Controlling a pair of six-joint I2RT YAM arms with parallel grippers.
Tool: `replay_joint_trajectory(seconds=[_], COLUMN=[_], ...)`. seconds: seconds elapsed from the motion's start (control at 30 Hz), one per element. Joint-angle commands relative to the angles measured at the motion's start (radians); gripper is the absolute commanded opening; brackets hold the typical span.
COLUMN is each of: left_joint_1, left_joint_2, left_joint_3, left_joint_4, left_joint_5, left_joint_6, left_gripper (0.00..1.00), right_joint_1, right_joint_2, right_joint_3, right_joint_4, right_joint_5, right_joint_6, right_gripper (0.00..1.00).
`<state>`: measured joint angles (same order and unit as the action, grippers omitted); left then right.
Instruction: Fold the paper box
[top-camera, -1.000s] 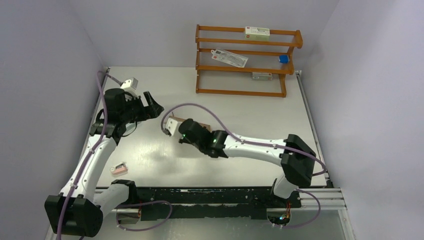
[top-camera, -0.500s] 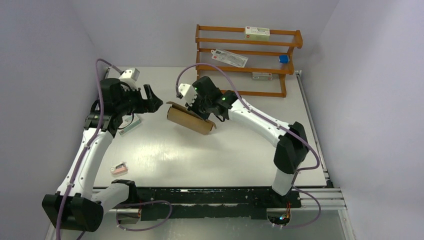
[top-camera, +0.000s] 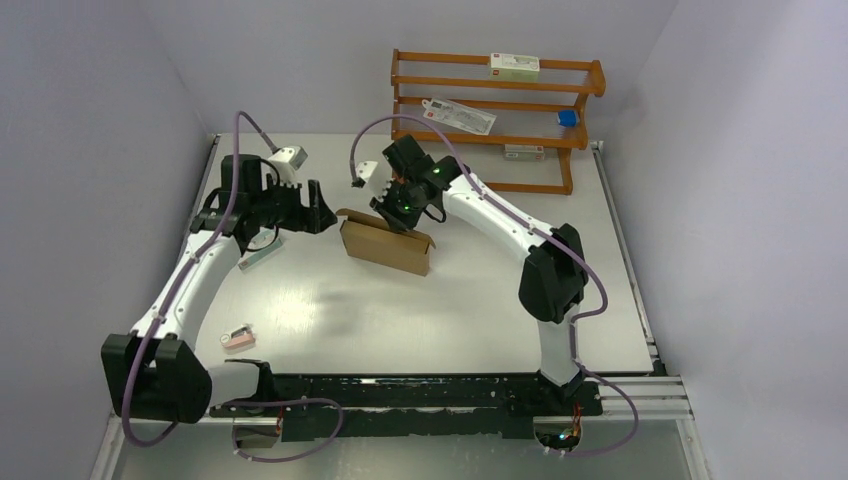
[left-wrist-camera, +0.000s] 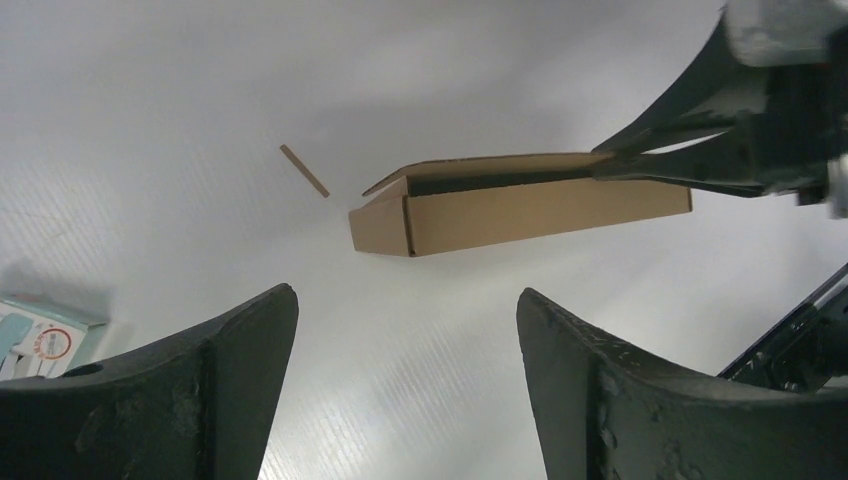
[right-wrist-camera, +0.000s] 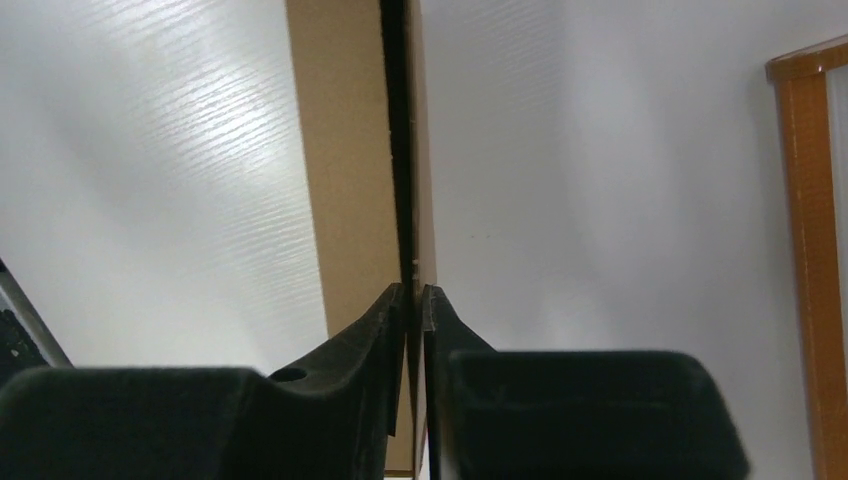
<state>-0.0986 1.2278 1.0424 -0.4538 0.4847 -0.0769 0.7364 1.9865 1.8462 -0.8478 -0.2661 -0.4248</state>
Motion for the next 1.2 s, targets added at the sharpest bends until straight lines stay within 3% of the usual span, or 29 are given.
replay_joint_trajectory(seconds=[0.0, 0.3, 0.57, 0.97, 1.17], left_joint_1=[0.006, 0.005, 0.005, 0.005, 0.008], left_joint_2=[0.044, 0.106, 0.107, 0.133, 0.123], left_joint_3=[0.036, 0.1, 0.092, 0.06, 0.048], left_joint_4=[0.003, -0.018, 0.013, 0.004, 0.006], left_joint_5=[0.056, 0.11, 0.135, 0.073, 0.038], left_joint_6=[0.11, 0.149, 0.144, 0.175, 0.18], left_gripper=[0.85, 0.84, 0.83, 0.84, 0.83], right_joint_1=[0.001, 0.015, 0.045, 0.101, 0.108], right_joint_2=[0.0, -0.121, -0.159, -0.037, 0.06], right_joint_3=[0.065, 0.01, -0.107, -0.04, 0.051], right_joint_4=[-0.061, 0.013, 0.078, 0.073, 0.022], right_joint_5=[0.005, 0.073, 0.081, 0.154, 0.156], right_joint_6=[-0.007, 0.03, 0.02, -0.006, -0.038], right_gripper=[0.21, 0.67, 0.84, 0.88, 0.8])
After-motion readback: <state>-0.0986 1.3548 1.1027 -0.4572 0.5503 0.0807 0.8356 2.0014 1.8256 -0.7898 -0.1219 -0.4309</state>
